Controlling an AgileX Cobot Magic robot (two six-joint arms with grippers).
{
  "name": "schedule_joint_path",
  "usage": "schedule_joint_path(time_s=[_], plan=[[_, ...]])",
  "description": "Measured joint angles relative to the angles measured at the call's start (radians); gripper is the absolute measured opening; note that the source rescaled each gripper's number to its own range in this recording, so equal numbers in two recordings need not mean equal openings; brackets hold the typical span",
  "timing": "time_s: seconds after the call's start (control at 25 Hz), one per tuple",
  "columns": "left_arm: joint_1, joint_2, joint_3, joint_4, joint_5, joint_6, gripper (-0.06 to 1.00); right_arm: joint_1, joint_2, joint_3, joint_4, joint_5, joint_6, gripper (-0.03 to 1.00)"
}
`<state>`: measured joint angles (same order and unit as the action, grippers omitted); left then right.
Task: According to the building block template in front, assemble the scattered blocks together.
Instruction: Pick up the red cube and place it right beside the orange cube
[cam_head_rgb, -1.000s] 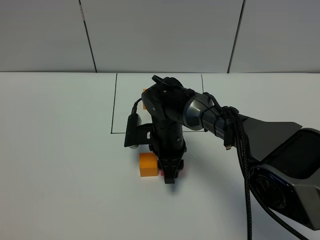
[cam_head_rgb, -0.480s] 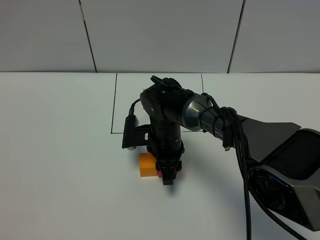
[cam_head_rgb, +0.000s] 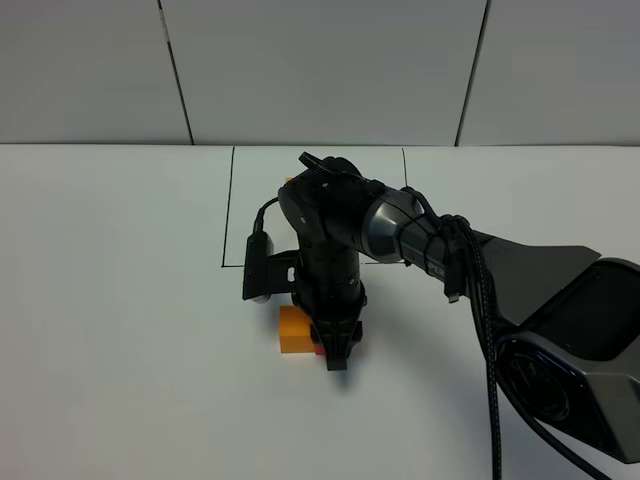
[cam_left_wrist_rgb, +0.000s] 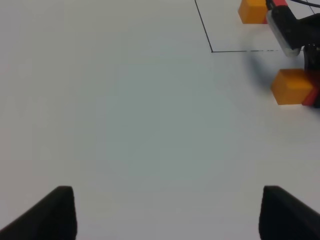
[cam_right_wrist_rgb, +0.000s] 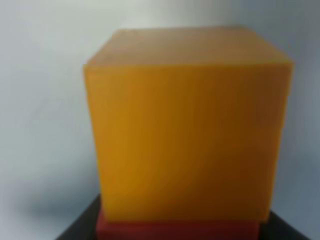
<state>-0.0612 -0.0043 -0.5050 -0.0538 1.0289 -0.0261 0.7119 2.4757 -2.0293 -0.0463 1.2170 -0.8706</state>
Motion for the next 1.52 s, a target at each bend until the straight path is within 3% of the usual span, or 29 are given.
schedule_joint_path(time_s=[0.8, 0.84, 0.92, 1.04, 1.12, 1.24, 1.52], plan=[[0.000, 0.000, 0.000, 0.000, 0.000, 0.000, 0.84, 0.000, 0.000, 0.000, -0.001, -0.003, 0.001, 0.02], [0.000, 0.000, 0.000, 0.000, 0.000, 0.000, 0.84, 0.000, 0.000, 0.000, 0.004, -0.006, 0.001, 0.08], [0.000, 0.000, 0.000, 0.000, 0.000, 0.000, 0.84, 0.002, 0.000, 0.000, 0.017, -0.020, 0.002, 0.31], [0.000, 0.000, 0.000, 0.000, 0.000, 0.000, 0.84, 0.005, 0.001, 0.000, 0.028, -0.066, 0.019, 0.78], [0.000, 0.000, 0.000, 0.000, 0.000, 0.000, 0.84, 0.006, 0.001, 0.000, 0.034, -0.078, 0.033, 0.93], [0.000, 0.000, 0.000, 0.000, 0.000, 0.000, 0.84, 0.005, -0.001, 0.000, 0.035, -0.080, 0.055, 1.00], [0.000, 0.000, 0.000, 0.000, 0.000, 0.000, 0.84, 0.004, -0.030, 0.016, 0.039, -0.045, 0.090, 1.00]])
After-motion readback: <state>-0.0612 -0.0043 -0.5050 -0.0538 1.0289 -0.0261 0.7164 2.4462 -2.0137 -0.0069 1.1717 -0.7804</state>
